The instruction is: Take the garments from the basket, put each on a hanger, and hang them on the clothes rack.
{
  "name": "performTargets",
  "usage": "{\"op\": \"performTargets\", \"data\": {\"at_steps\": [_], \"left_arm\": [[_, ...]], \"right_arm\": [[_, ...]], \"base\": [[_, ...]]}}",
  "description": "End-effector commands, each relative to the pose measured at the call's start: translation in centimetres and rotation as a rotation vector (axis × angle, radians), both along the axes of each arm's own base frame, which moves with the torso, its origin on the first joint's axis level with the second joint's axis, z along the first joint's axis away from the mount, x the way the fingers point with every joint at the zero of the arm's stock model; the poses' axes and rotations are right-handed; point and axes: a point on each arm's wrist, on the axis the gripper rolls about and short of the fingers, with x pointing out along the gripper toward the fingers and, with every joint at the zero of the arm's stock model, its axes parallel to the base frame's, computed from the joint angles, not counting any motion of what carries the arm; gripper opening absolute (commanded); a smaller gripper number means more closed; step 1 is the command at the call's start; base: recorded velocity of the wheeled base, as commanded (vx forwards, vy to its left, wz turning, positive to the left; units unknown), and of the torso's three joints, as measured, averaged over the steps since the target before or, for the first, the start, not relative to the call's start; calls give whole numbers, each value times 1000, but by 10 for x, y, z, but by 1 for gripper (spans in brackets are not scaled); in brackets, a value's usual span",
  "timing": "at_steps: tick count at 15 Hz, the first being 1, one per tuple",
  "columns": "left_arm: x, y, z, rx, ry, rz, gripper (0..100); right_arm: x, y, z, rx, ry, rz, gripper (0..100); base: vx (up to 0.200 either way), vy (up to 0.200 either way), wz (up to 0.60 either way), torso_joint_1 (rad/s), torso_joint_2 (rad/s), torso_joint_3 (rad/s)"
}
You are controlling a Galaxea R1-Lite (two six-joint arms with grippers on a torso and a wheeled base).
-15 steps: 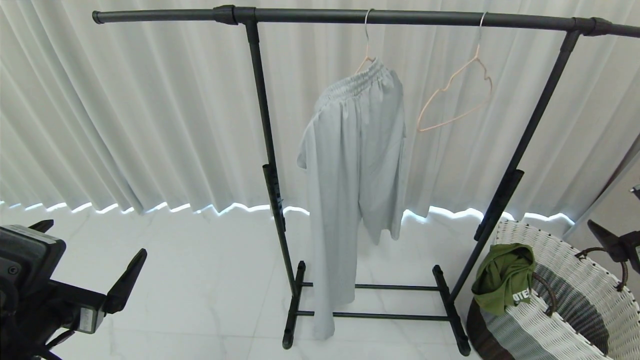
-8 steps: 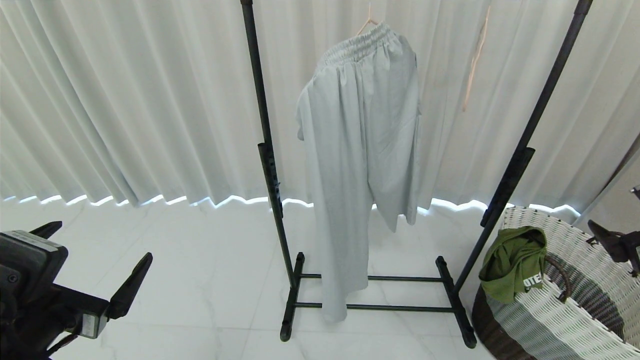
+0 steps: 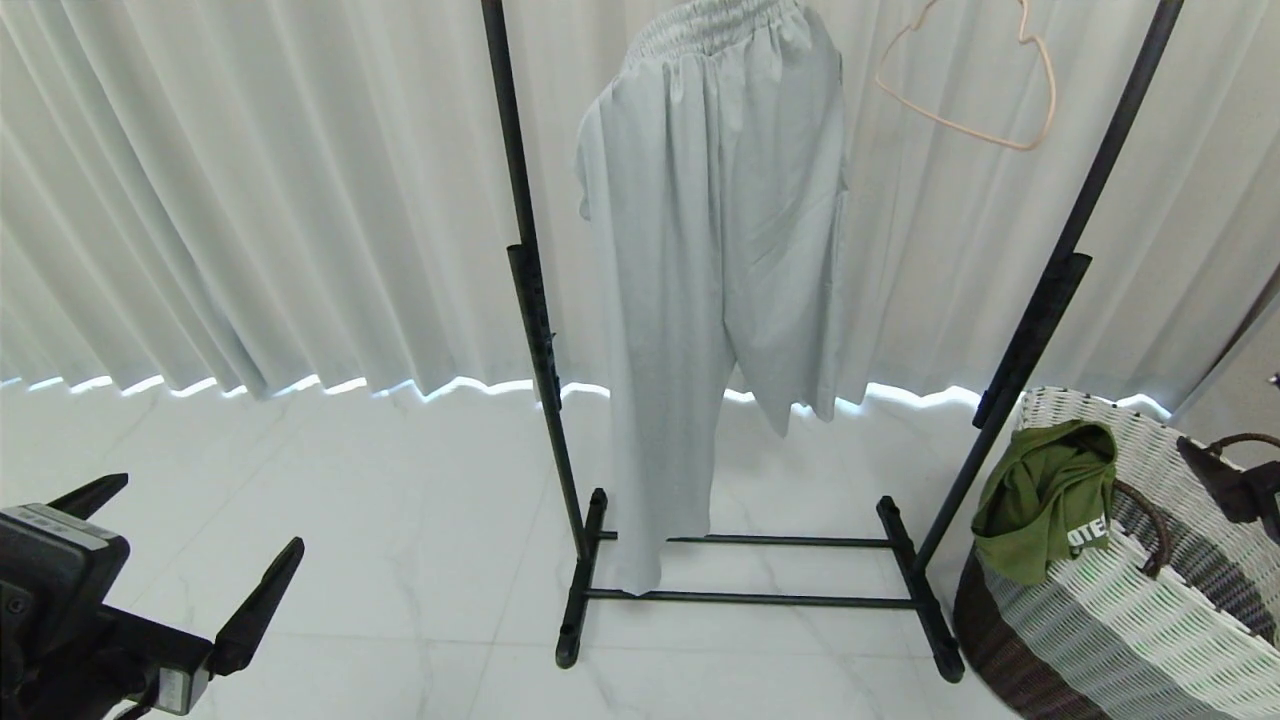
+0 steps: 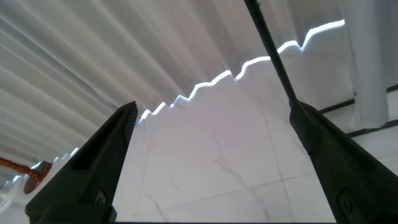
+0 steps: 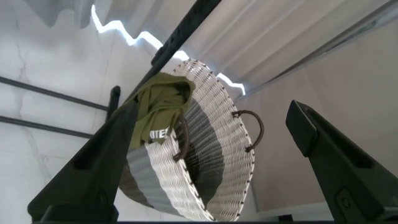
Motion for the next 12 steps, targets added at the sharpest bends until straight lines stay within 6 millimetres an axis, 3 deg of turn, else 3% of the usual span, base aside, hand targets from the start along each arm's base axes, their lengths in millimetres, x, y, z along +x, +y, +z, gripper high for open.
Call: {"op": "performTargets", "data": {"at_steps": [1,2,10,12], "left_arm": [[0,0,0,-1,-3,-9,100],[-1,0,0,-2,-4,-10,100],[-5,2,3,-1,-31,-3,100],[-5,2,3,-1,-31,-3,100]], "right_arm": [[-4,-1,-4,-6,6,2,100],[-5,-1,-5,-9,9,5,100],[-19,-6,-16,-11,16,4,100],[-22,-7,-18,-10,19,2,100]], "base": [[0,0,0,0,0,0],[0,0,0,0,0,0],[0,-200,0,-2,8,7],[200,-100,0,0,5,7]]}}
